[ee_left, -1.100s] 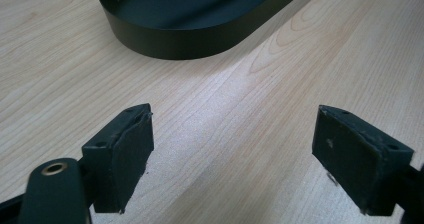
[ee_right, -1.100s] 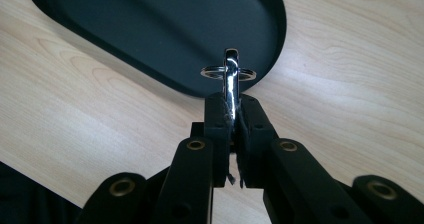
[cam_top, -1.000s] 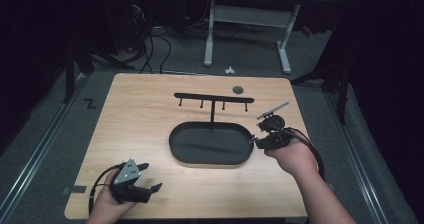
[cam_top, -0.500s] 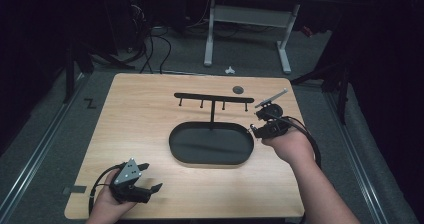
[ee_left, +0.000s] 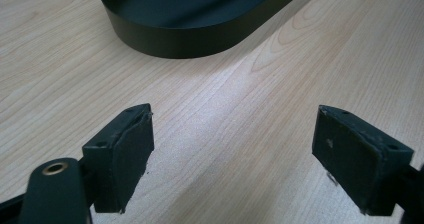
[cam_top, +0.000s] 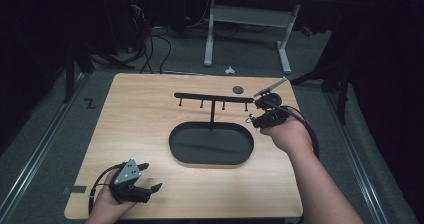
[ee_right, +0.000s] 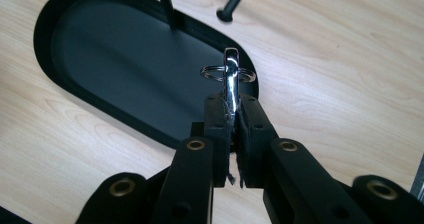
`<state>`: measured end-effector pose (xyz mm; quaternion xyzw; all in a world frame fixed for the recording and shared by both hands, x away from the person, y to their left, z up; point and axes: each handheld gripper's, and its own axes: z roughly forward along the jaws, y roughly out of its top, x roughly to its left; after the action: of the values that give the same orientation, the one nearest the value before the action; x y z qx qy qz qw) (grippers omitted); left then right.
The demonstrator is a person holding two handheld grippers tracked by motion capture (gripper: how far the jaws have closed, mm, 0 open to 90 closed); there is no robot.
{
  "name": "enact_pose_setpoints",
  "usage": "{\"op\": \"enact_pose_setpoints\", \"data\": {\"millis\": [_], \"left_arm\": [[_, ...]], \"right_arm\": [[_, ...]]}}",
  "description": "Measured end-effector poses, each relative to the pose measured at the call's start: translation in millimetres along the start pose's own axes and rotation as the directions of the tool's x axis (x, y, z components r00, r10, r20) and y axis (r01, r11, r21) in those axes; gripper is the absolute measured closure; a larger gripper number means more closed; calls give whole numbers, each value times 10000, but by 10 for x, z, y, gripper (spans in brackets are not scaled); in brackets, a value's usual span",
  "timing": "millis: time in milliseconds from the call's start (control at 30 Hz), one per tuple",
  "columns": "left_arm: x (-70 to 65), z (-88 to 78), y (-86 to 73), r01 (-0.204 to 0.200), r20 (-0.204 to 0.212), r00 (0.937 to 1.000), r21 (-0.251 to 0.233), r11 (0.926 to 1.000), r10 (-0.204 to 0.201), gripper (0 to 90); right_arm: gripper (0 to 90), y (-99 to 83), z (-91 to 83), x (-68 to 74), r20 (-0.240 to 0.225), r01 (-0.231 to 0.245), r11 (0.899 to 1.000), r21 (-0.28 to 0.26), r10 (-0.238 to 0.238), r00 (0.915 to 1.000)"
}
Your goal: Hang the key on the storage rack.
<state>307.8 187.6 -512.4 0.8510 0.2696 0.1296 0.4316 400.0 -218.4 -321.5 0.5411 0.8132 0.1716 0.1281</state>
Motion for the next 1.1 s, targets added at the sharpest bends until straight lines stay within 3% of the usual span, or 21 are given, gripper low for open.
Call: {"op": "enact_pose_setpoints", "data": {"millis": [700,1100], "left_arm": [[9,-10,-6,76,-22,10000,-76,9999,-76,173],[16,-20,-9,90,-40,10000,-95,9999,-91,174]], "right_arm": [[849,204,-120,46,146,165,9995,-271,-161,9998],[849,283,-50,29,183,61,9997,-235,-56,9998]]}}
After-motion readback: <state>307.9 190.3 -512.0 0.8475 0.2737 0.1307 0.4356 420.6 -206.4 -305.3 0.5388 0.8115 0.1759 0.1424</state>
